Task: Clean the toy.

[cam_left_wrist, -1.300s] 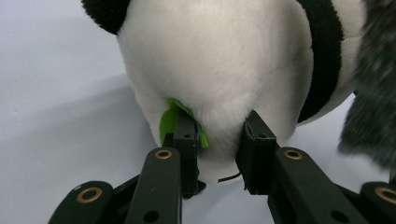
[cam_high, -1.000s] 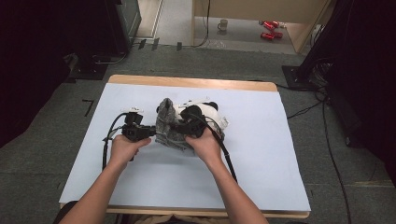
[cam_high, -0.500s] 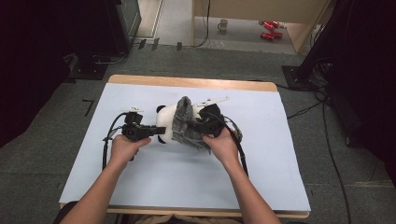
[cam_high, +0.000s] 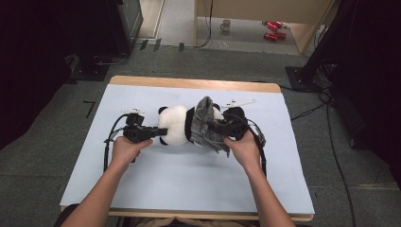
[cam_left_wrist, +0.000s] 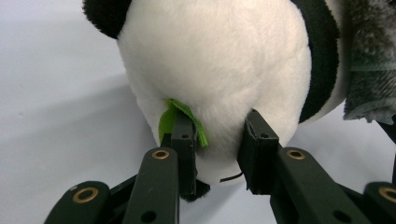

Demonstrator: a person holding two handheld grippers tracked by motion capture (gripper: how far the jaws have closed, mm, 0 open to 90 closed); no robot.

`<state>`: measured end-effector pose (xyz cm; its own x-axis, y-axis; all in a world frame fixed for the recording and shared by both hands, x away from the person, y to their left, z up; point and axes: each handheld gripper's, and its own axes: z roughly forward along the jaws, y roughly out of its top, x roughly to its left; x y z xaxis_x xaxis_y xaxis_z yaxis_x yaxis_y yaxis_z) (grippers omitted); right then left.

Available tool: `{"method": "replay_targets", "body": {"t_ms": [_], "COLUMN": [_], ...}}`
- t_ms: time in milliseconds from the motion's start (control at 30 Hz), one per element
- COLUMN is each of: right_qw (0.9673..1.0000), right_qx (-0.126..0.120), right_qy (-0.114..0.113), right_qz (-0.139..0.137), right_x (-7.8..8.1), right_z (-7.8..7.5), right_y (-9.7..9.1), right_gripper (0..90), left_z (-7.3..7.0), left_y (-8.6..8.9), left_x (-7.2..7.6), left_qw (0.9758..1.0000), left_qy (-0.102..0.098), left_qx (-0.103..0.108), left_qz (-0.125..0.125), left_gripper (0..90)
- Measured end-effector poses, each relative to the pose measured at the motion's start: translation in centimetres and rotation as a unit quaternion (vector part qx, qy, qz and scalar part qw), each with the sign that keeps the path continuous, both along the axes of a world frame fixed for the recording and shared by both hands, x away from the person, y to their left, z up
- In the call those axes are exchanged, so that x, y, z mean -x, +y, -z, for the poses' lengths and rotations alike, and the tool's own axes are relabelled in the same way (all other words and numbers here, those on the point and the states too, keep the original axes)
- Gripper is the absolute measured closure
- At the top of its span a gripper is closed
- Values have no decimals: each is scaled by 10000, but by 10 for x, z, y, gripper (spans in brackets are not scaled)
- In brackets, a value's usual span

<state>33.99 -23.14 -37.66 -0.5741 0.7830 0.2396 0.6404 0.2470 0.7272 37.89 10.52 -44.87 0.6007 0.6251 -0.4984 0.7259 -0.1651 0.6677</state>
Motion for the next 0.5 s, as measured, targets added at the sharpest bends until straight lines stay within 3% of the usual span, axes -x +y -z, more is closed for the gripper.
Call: {"method": "replay_targets", "body": {"t_ms": [300,500], "right_qw": [9993,9987], "right_qx": [-48,-61], "right_qy": [64,101], "right_qz": [361,497], "right_x": [-1,-3], "right_z": [5,10], "right_y": [-30,-36], "right_gripper": [754,754], "left_z": [1,2], "left_y": [1,3], "left_x": [-1,-1], "left_qw": [9998,9996], "left_qy": [-170,-206], "left_qx": [55,199], "left_qz": [2,-1], "left_gripper": [682,574]}}
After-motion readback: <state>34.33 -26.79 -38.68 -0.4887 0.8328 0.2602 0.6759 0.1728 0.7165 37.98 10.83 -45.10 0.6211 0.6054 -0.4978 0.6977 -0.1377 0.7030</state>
